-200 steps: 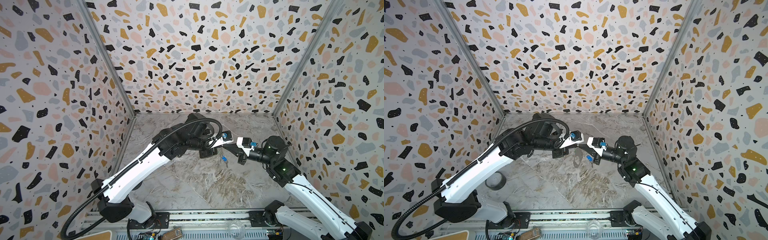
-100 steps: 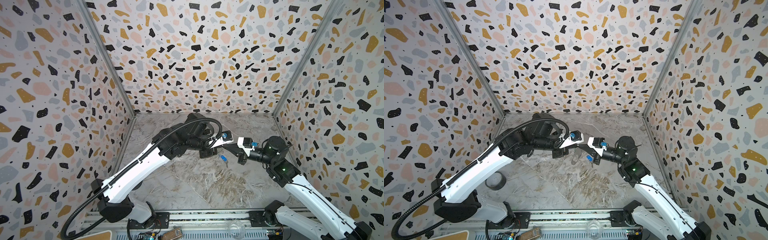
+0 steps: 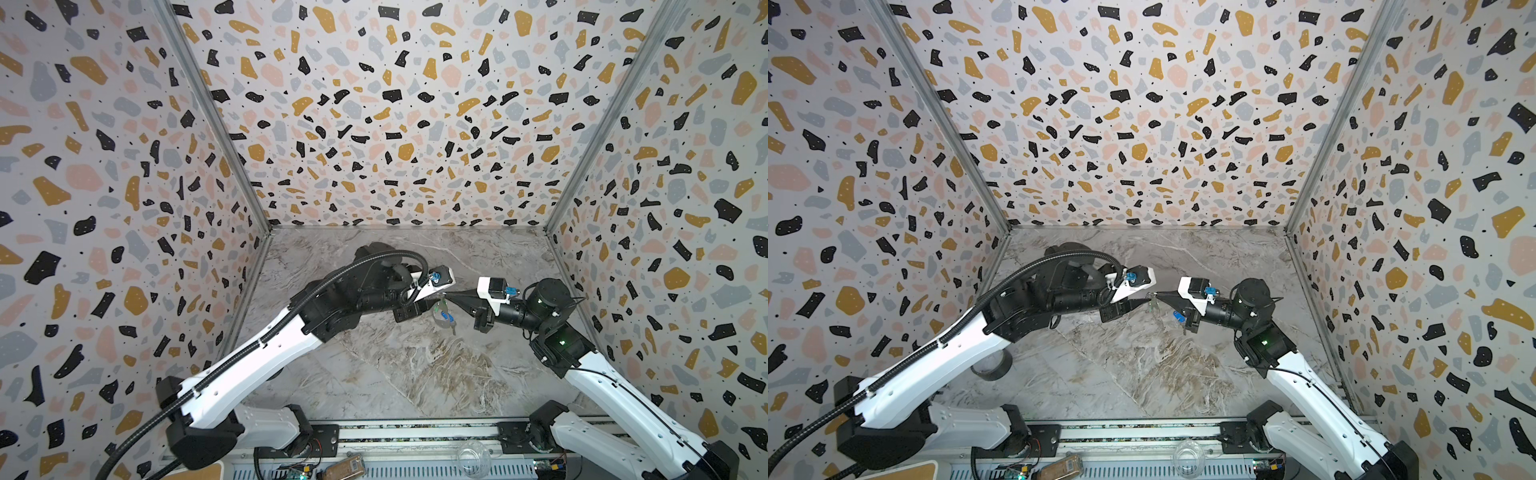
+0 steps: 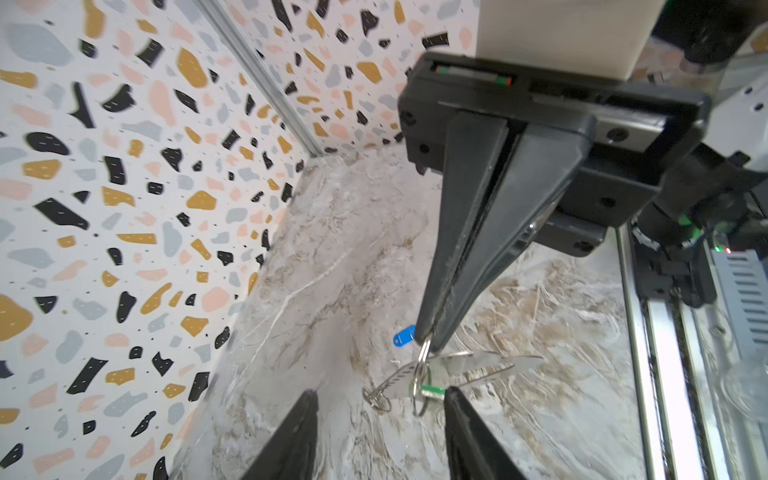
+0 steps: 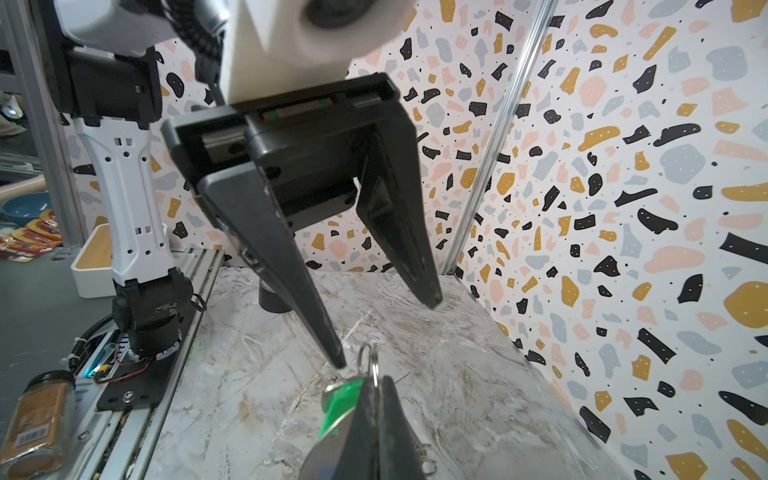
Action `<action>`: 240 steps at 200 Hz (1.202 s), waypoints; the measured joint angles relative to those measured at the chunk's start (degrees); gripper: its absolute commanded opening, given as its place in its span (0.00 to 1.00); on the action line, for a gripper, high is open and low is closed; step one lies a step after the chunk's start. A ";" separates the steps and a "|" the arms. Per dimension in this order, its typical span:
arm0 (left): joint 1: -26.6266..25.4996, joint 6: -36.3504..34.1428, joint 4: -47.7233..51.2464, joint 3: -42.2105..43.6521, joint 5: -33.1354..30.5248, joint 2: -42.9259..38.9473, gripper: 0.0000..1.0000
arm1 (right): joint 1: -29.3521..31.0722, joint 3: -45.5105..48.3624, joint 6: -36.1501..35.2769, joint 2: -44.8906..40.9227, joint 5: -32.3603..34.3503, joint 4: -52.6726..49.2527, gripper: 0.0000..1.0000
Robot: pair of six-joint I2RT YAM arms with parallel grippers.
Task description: Remove the keys from the keyring
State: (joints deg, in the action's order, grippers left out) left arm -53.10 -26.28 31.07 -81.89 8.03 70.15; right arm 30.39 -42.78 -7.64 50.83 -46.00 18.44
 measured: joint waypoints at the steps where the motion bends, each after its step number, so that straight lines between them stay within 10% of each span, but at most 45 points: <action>1: 0.00 0.11 -0.28 0.33 -0.07 -0.26 0.54 | -0.02 0.04 0.02 0.00 -0.02 0.07 0.00; 94: -2.51 14.32 -31.41 25.97 -3.91 -13.09 0.53 | -0.44 0.59 4.37 0.02 -0.87 6.10 0.00; 240: -10.14 16.92 -44.15 30.77 -17.27 -11.23 0.53 | -0.44 0.74 6.21 0.04 -0.24 8.07 0.00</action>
State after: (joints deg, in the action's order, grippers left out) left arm -63.24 -9.37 -13.08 -51.11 -9.23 58.92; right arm 29.95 -42.04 -1.43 50.87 -46.24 26.50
